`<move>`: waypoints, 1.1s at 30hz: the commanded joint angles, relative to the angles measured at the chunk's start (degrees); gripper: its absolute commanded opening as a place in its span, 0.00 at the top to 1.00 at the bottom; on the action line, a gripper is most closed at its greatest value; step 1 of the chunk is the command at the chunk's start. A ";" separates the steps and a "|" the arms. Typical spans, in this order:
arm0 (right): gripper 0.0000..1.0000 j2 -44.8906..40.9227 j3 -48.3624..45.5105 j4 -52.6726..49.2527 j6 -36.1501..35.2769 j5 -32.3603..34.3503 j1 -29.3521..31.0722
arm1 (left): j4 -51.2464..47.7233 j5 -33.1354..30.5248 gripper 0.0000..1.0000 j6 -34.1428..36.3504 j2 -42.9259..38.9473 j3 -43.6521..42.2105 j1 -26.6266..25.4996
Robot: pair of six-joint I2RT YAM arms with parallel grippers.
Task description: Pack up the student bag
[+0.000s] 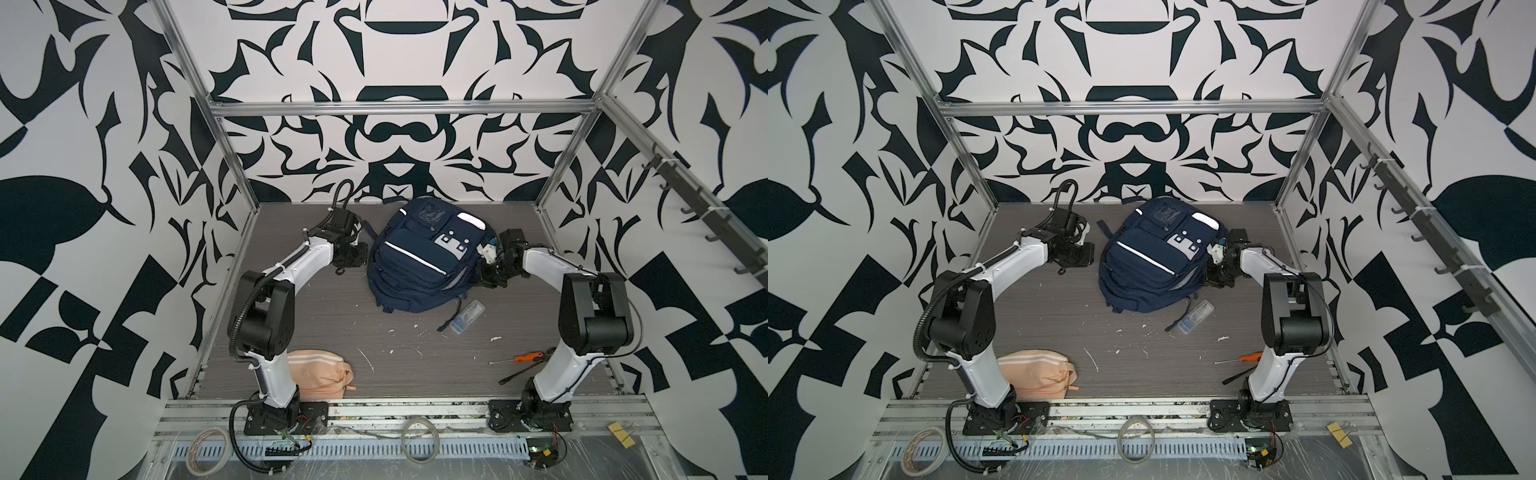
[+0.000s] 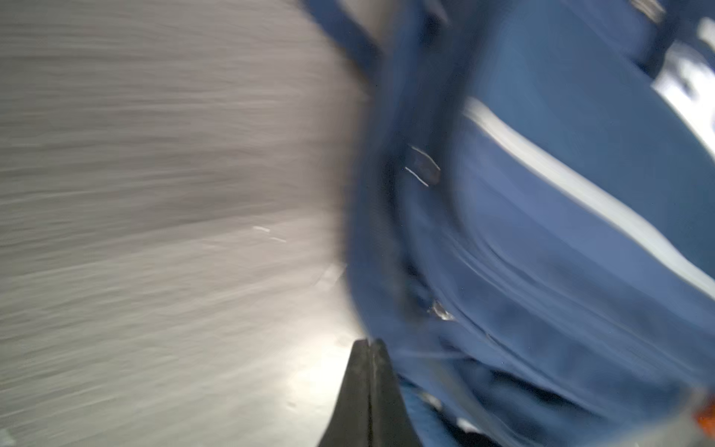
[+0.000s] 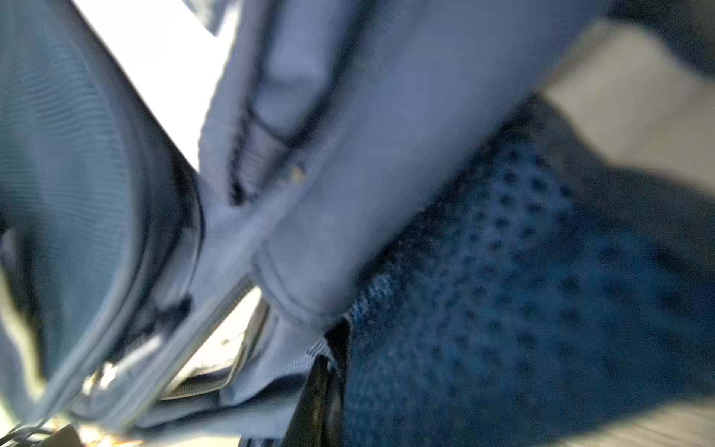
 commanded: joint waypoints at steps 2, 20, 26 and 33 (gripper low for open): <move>1.00 -1.22 2.64 -1.66 -2.40 5.12 -1.28 | 7.71 3.96 1.00 -1.60 3.42 2.60 2.65; 1.00 2.04 11.83 -4.74 -7.00 5.08 5.79 | -3.20 4.22 0.24 13.48 -0.73 4.88 -8.79; 1.00 5.67 17.02 -6.83 -9.39 7.69 8.64 | -11.09 0.66 0.01 12.68 -8.41 -1.23 -10.62; 0.75 3.14 19.71 -10.66 -7.81 7.24 8.98 | -34.82 -7.79 0.01 1.46 -13.42 -0.82 -10.08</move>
